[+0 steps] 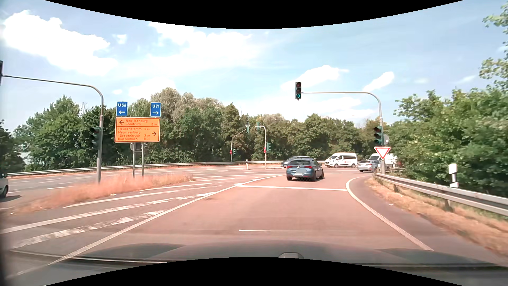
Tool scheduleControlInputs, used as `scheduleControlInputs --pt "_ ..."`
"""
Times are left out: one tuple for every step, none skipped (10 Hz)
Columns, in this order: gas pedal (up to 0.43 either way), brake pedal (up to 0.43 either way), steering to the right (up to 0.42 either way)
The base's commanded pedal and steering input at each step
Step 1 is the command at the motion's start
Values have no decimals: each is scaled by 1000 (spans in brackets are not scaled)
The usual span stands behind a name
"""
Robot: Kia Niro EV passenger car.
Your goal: Follow the waypoints while adhering to traffic rules and regulations
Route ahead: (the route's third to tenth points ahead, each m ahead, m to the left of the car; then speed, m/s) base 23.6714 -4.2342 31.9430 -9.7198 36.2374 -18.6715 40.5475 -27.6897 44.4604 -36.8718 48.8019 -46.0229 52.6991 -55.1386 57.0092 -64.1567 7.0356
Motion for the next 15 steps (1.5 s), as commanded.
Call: scheduleControlInputs --pt "177 0 78" --pt "169 0 84" --pt "150 0 90" --pt "150 0 91" --pt "130 0 91" --pt "118 0 92" --pt "118 0 96" --pt "98 0 96" --pt "98 0 96" --pt "98 0 97" --pt "98 0 99" --pt "98 0 103" --pt "98 0 106" --pt "98 0 110" --pt "98 0 112"
